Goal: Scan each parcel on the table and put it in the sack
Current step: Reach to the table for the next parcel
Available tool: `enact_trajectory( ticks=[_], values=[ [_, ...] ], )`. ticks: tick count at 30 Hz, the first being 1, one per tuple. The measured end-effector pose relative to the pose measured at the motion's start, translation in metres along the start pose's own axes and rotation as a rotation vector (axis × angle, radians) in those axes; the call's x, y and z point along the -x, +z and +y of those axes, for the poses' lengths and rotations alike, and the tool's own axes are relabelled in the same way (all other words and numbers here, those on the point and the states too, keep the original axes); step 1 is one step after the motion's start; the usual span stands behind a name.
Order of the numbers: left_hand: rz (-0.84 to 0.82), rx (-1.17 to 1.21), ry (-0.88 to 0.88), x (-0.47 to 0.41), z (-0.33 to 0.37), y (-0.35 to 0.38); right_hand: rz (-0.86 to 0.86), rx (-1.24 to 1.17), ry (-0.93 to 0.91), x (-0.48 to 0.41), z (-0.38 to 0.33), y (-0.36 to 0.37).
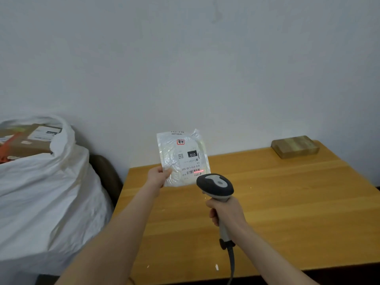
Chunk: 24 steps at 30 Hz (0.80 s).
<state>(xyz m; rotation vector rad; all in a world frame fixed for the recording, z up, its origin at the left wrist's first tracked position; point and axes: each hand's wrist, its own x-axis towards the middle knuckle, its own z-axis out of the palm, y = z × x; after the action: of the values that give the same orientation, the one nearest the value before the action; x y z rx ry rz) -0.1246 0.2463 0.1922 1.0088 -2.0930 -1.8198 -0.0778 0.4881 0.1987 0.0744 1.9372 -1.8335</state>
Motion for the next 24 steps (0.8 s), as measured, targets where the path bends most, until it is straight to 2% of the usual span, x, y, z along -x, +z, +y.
enact_trajectory(
  ticks=[24],
  values=[
    [0.077, 0.04, 0.03, -0.019, -0.003, -0.105, -0.058, -0.002, -0.005, 0.012, -0.02, 0.1]
  ],
)
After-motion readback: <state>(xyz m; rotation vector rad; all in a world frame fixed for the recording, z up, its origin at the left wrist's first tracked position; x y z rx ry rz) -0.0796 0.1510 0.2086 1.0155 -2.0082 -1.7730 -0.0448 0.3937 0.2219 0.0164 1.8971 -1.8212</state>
